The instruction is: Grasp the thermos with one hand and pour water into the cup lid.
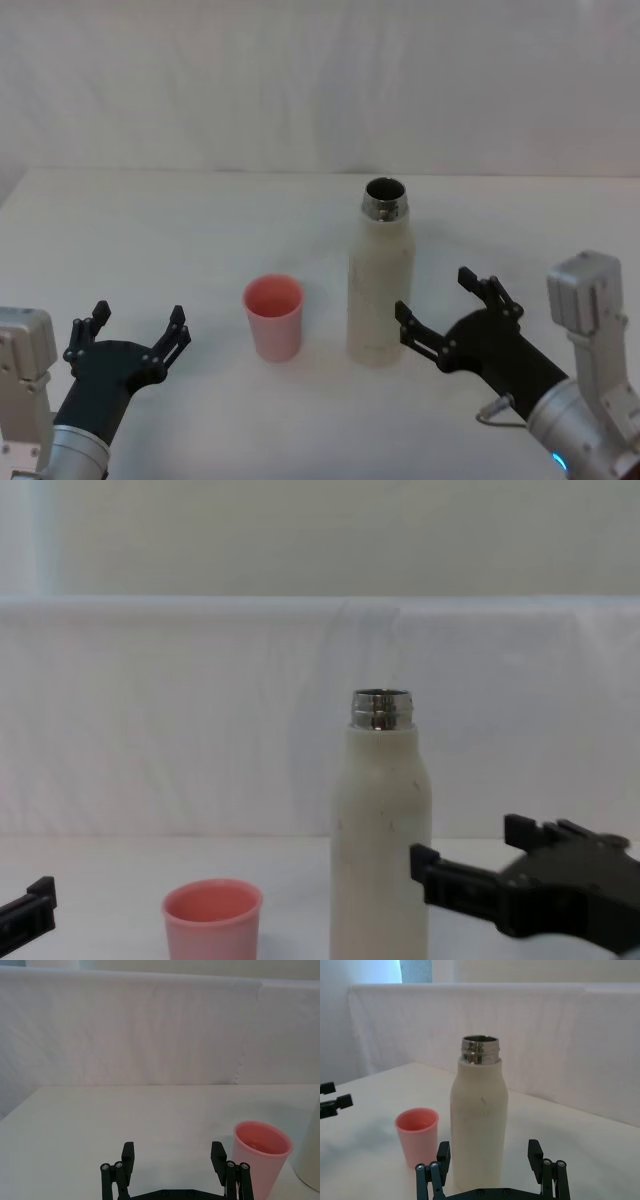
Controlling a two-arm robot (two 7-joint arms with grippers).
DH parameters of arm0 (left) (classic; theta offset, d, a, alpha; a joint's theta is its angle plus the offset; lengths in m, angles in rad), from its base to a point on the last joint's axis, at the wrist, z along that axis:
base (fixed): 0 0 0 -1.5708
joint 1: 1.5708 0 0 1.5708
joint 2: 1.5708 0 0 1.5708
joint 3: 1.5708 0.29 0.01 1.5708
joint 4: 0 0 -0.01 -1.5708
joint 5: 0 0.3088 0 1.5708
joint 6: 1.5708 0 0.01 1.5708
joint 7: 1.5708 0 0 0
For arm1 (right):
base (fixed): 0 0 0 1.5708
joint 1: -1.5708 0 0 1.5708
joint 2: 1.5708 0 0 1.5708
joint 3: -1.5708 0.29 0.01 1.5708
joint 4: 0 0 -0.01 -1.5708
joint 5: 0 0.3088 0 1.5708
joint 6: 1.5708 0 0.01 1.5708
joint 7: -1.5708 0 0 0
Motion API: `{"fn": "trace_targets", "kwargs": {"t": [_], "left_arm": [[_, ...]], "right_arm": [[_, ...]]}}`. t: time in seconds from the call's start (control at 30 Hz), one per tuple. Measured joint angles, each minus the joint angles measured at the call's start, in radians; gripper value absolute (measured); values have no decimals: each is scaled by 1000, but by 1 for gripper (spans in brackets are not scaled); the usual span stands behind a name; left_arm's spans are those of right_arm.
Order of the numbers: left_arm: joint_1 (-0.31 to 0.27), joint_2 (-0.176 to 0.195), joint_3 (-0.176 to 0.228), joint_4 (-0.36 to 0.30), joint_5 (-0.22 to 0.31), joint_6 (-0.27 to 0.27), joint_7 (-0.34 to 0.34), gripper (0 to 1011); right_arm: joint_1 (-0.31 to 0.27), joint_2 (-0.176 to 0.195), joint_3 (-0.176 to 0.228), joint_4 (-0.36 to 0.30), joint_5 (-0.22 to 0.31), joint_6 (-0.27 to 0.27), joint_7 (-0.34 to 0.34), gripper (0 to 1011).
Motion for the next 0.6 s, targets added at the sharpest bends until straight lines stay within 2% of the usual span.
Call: {"fn": "trace_targets", "kwargs": {"t": [0.37,0.6], "left_arm": [[0,0,0,0,0,0,0,1001],[0,0,0,0,0,0,0,1001]], "right_arm": [[-124,23,23,-32,-4,-95,9,1000],[-157,21,36,-24,-2,-130,18,1000]]}}
